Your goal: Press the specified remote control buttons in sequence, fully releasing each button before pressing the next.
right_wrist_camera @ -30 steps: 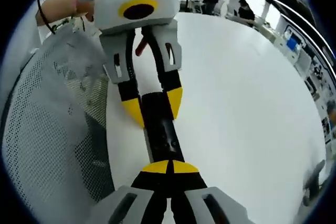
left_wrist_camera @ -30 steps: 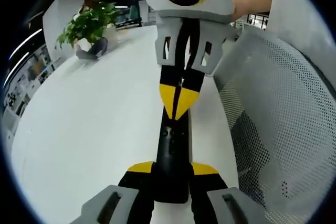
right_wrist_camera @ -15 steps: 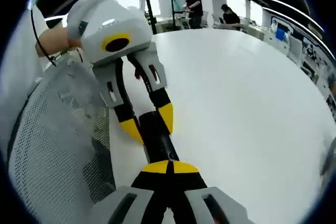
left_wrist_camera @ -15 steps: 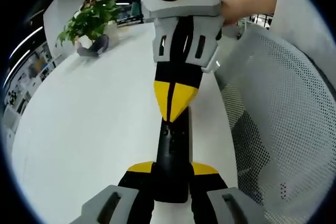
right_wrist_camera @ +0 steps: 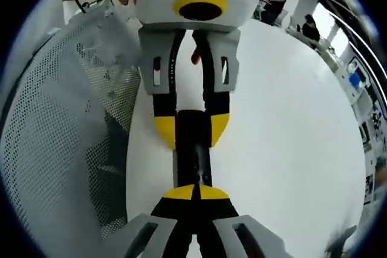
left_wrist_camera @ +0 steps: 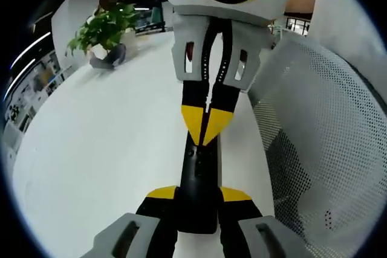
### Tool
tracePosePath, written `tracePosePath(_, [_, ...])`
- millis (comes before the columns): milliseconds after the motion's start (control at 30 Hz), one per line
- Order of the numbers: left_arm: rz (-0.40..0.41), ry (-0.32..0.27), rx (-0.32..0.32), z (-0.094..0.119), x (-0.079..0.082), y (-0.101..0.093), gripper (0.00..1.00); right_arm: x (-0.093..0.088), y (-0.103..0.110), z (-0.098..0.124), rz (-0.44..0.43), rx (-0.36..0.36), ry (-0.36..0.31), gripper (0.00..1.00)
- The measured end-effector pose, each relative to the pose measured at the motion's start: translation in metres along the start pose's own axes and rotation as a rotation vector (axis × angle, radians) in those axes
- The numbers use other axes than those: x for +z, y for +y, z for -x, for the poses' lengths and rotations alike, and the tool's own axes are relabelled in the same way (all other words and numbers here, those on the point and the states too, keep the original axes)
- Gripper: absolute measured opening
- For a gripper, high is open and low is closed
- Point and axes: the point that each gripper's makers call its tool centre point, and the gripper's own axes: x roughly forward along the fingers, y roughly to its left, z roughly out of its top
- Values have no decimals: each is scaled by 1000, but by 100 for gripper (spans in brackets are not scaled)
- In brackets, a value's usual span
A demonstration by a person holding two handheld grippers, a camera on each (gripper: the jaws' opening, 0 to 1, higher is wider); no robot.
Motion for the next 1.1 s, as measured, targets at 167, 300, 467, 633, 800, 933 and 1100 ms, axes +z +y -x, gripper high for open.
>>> tracePosePath(167, [4,-34,4,1,0,0,24,-1,-5,-1,-119,11,-4,0])
tracePosePath(300, [-3,-35,-1,0,0,0,24,-2,-5,-1,-169,22,-24,0])
tracePosePath(467, [-8,-37,-3,0,0,0,24,-1,-6,1,-271,-42,-138,0])
tracePosePath(633, [-5,-37,-3,-1,-1,0,24,-2,-5,4,-321,-72,-219,0])
tracePosePath(800, [-3,-38,-2,0,0,0,24,9,8,5,-226,-93,-194,0])
tracePosePath(933, [-2,-40,-1,-1,0,0,24,3,9,-1,-174,-120,-123,0])
tracePosePath(1100, [-1,-41,-2,-1,0,0,24,7,11,-2,-162,-127,-123,0])
